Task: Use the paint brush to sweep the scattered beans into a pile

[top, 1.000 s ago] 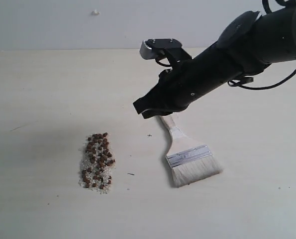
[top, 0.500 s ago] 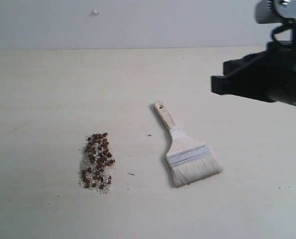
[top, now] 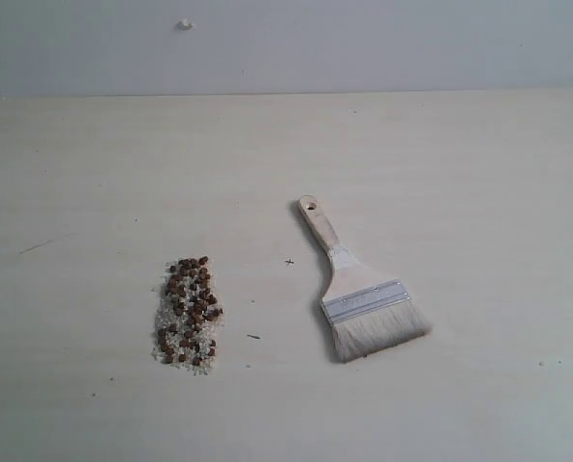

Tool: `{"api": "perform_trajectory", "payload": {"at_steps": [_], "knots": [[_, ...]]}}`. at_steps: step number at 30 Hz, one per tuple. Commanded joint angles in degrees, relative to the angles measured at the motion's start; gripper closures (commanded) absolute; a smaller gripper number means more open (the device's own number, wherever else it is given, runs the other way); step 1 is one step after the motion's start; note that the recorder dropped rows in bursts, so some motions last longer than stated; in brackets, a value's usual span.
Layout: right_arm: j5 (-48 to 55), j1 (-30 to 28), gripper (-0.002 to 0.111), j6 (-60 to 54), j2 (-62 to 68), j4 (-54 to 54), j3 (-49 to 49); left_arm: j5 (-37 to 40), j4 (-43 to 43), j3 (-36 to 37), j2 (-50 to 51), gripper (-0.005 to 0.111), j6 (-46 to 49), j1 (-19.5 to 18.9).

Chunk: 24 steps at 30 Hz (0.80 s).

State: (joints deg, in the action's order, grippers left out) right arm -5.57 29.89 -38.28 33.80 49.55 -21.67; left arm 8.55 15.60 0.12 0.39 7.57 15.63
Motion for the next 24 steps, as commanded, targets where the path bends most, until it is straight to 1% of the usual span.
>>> {"api": "perform_trajectory", "payload": {"at_steps": [1, 3, 4, 6, 11, 14, 17, 19, 24], "knots": [[-1.06, 0.12, 0.108, -1.65, -3.99, -0.42, 0.11, -0.55, 0.58, -0.12, -0.39, 0.107, -0.30, 0.39], [-0.54, -0.49, 0.108, -5.74, -6.19, -0.87, 0.11, -0.55, 0.58, -0.12, -0.39, 0.107, -0.30, 0.39], [1.03, -2.00, 0.108, -7.69, -7.48, -0.87, 0.43, -0.55, 0.58, -0.12, -0.39, 0.107, -0.30, 0.39], [3.73, -7.12, 0.108, -9.13, -10.30, -0.87, 1.83, -0.55, 0.58, -0.12, -0.39, 0.107, -0.30, 0.39], [3.77, -20.53, 0.108, -9.13, -19.62, -0.87, 10.39, -0.55, 0.58, -0.12, -0.39, 0.107, -0.30, 0.39], [3.57, -25.86, 0.108, -9.44, -25.08, -0.87, 14.48, -0.55, 0.58, -0.12, -0.39, 0.107, -0.30, 0.39], [3.53, -27.90, 0.108, -11.86, -28.09, -0.87, 16.77, -0.55, 0.58, -0.12, -0.39, 0.107, -0.30, 0.39], [3.53, -27.98, 0.108, -13.23, -29.08, -0.87, 17.35, -0.55, 0.58, -0.12, -0.39, 0.107, -0.30, 0.39], [4.26, -27.98, 0.108, -12.28, -28.97, -0.20, 17.35, -0.55, 0.58, -0.12, -0.39, 0.107, -0.30, 0.39]]}}
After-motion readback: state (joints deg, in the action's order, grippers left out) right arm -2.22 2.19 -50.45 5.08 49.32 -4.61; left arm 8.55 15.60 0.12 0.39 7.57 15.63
